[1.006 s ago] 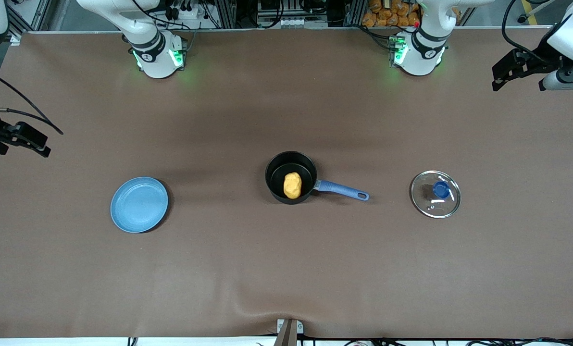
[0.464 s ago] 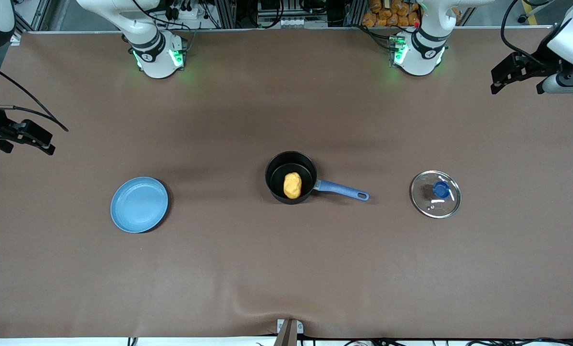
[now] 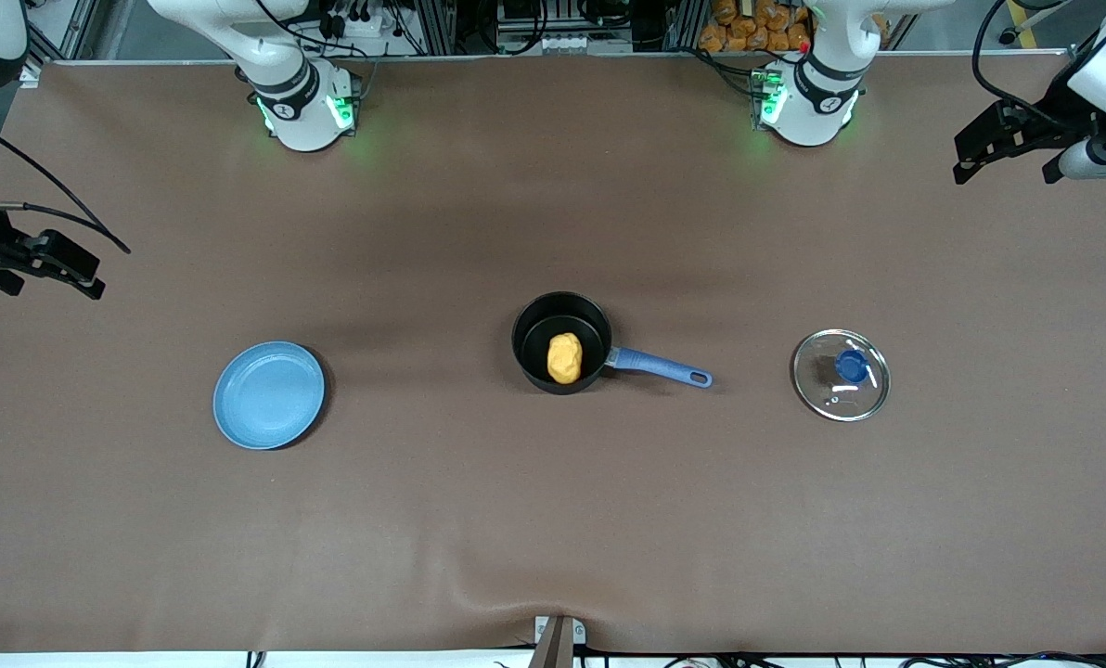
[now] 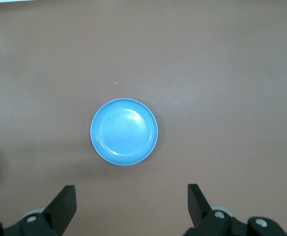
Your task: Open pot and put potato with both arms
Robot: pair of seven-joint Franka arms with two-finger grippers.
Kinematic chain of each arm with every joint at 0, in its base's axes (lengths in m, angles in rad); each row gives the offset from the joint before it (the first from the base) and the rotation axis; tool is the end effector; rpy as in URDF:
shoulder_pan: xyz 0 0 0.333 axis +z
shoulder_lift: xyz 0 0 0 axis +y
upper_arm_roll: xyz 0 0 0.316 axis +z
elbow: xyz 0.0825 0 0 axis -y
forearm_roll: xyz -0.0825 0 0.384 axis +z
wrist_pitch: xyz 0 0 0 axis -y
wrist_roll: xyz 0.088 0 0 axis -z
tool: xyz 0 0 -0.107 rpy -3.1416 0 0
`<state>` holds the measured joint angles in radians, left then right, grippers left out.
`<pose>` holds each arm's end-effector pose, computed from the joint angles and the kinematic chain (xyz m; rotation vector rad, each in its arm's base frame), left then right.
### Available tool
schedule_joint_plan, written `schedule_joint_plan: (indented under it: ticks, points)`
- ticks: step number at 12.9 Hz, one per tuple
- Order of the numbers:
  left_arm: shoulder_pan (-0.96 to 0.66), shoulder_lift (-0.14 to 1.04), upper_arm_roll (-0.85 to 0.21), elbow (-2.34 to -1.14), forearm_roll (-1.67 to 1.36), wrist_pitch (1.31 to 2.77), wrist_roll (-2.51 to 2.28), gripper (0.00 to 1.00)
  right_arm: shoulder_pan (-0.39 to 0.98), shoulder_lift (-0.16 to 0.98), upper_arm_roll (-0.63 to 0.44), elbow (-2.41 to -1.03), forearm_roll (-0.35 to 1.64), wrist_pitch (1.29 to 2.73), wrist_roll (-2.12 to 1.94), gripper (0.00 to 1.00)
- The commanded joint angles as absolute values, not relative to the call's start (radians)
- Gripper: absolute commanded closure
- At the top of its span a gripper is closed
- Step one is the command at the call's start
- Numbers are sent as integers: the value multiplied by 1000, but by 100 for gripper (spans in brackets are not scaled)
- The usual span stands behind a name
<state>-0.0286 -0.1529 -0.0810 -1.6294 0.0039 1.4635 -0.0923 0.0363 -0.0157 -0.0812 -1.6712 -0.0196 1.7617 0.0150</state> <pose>0.4914 -0.0573 0.6678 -3.1240 0.0248 0.0184 0.5653 -0.0275 0.6029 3.1162 -0.0892 0.1652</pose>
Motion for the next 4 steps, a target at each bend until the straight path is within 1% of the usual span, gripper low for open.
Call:
schedule_joint_plan:
  ticks: [1, 4]
  points:
    - [-26, -143, -78, -1603, -5, 1459, -98, 0, 17, -48, -61, -1698, -37, 1767, 25, 0]
    - [-26, -141, -78, -1605, -8, 1457, -95, 0, 18, -49, -61, -1701, -37, 1766, 25, 0]
